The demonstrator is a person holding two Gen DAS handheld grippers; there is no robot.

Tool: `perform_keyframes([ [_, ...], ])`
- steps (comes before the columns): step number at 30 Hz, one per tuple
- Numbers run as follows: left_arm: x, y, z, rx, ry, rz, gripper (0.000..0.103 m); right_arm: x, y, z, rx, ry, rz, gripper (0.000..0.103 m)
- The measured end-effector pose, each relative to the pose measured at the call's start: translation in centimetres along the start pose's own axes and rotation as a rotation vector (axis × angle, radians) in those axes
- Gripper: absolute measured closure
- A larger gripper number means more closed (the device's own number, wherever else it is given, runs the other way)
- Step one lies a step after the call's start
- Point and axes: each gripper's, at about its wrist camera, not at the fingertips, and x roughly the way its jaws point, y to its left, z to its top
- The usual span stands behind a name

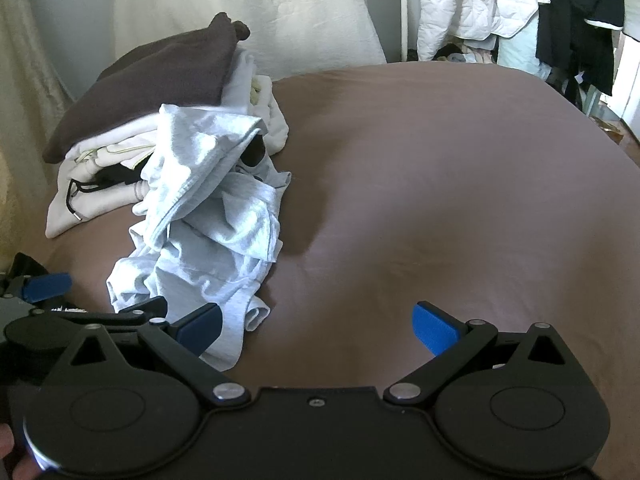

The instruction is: Fold clothes

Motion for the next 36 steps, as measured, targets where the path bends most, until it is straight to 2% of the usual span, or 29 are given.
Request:
perform_keyframes([
  [36,0.27,-0.01,-0.19,-0.009,0.023,-0.012,0.0,0.01,-0.49,-0.13,0.008,0.012,-0.003,0.0],
])
